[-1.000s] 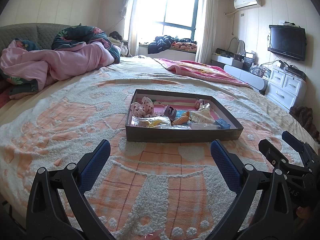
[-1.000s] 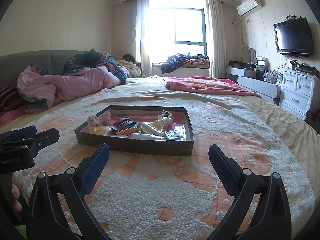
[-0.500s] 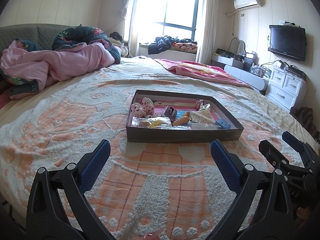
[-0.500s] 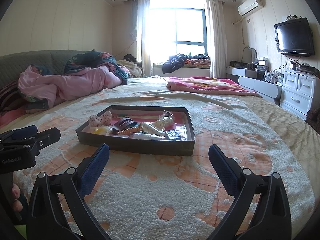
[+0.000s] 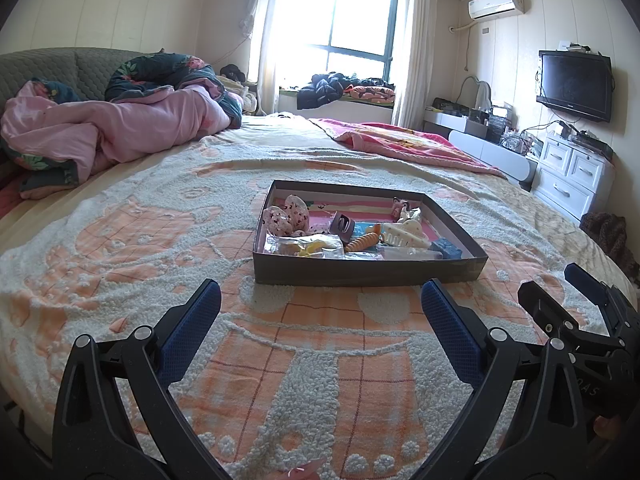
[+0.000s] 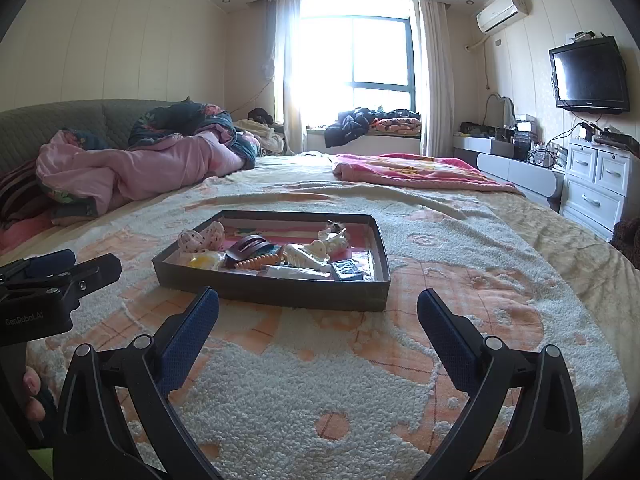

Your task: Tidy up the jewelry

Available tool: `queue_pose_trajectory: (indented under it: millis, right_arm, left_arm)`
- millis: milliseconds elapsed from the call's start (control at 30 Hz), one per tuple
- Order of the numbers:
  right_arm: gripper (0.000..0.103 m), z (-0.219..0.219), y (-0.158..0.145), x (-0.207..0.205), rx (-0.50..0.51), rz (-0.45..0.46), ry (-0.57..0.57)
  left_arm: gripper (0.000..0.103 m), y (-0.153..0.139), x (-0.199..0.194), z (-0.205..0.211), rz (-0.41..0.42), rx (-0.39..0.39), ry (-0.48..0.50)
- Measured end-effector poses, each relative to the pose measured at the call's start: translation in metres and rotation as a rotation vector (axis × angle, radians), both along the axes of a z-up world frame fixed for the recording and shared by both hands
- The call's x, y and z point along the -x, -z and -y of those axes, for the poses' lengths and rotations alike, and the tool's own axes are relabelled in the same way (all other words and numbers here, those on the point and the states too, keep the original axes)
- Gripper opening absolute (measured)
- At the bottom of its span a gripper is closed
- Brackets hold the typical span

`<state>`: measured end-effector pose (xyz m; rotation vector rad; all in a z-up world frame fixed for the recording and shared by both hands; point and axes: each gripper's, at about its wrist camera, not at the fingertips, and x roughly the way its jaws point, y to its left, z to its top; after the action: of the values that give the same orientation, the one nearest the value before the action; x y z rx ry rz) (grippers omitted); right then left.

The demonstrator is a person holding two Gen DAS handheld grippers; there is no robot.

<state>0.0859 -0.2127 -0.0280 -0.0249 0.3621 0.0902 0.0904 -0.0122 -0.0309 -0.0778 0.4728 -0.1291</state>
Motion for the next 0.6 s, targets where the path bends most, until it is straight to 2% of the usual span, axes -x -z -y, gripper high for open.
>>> queue_pose_trajectory:
  millis: [600]
  right_arm:
    - [0.097, 0.0004, -0.0018, 0.0006, 0.001, 0.000, -0.002]
  left_arm:
    - [0.092, -0.0010, -0.0009, -0.0028, -0.005, -0.005, -0.027]
